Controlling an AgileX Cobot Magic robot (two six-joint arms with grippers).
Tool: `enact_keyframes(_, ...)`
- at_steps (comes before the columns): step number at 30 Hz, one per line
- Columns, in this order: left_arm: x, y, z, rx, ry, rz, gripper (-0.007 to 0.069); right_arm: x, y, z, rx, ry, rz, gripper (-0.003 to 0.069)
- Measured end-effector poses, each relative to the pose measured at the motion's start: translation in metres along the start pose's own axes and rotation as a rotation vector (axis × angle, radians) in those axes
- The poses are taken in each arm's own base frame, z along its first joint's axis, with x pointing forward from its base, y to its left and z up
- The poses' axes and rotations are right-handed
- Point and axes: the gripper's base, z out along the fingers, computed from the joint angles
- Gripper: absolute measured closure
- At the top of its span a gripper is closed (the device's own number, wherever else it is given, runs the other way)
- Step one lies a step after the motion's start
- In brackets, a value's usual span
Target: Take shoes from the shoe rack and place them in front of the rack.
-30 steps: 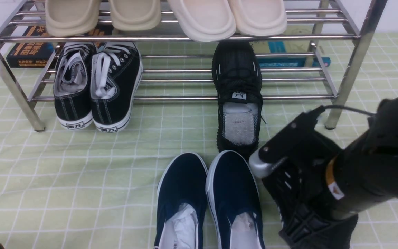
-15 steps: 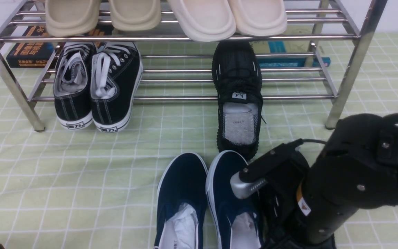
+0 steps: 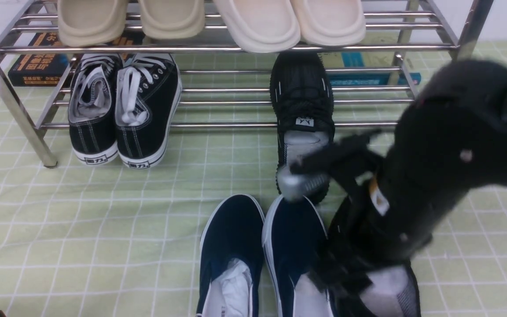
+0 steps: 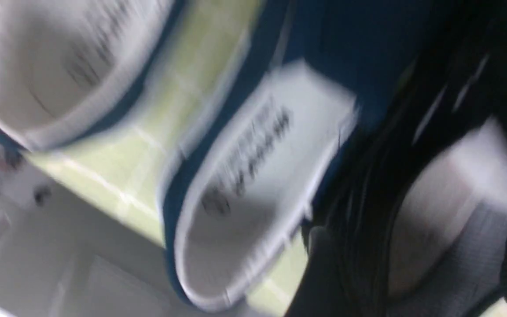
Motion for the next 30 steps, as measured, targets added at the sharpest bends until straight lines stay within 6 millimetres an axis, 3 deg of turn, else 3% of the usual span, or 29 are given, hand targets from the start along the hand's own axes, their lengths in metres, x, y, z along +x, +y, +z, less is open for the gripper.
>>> enact_keyframes(3,0.000,0.000,0.000,0.000,0.000,0.000,0.0385,-0.016,0.005,-0.006,-0.047,-0.155,0.016,0.0153)
enact_keyframes(5,0.000,0.000,0.000,0.000,0.000,0.000,0.0385,-0.037,0.010,0.000,-0.082,-0.324,0.032,0.0160)
enact_keyframes(6,0.000,0.000,0.000,0.000,0.000,0.000,0.0385,-0.039,0.010,0.001,-0.082,-0.332,0.033,0.0160)
enact_keyframes(13,0.000,0.000,0.000,0.000,0.000,0.000,0.0385,-0.078,-0.013,0.062,0.054,-0.424,0.165,0.0163)
enact_keyframes(19,0.000,0.000,0.000,0.000,0.000,0.000,0.0385,-0.106,-0.023,0.086,0.133,-0.497,0.212,0.0163)
enact_keyframes(26,0.000,0.000,0.000,0.000,0.000,0.000,0.0385,-0.116,-0.031,0.120,0.253,-0.499,0.198,0.0163)
enact_keyframes(30,0.000,0.000,0.000,0.000,0.000,0.000,0.0385,-0.117,-0.036,0.129,0.301,-0.522,0.211,0.0171)
